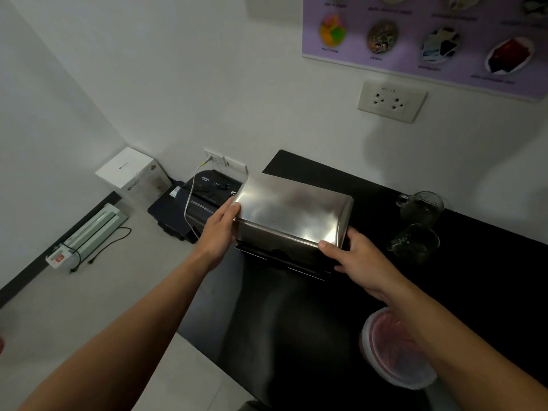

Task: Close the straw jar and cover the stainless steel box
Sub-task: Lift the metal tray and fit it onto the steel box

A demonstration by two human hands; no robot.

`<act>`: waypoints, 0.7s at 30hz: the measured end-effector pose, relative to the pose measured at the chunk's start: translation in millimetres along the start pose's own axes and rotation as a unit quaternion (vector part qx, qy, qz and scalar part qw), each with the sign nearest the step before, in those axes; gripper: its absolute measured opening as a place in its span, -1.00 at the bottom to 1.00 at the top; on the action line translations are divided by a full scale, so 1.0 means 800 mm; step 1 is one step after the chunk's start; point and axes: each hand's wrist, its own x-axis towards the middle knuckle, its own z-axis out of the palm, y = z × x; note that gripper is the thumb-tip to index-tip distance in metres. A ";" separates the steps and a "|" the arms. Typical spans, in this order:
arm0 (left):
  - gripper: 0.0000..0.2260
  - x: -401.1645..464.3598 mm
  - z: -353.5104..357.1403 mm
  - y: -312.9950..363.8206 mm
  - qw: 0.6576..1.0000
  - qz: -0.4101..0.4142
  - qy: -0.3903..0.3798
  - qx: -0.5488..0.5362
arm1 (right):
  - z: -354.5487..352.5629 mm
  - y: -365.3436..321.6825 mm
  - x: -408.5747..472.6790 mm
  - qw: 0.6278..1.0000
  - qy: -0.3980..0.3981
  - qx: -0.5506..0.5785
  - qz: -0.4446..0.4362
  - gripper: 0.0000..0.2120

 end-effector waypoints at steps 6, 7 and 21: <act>-0.71 0.025 0.003 0.024 0.999 0.009 -0.023 -0.035 | -0.005 -0.012 0.025 0.999 0.037 0.015 0.010 -0.54; -0.66 0.035 0.002 0.025 0.999 0.010 -0.026 -0.036 | -0.007 -0.015 0.032 0.999 0.042 0.020 0.013 -0.57; -0.70 0.174 0.017 0.068 0.998 0.008 -0.030 -0.052 | -0.034 -0.054 0.144 0.992 0.095 0.074 0.029 -0.65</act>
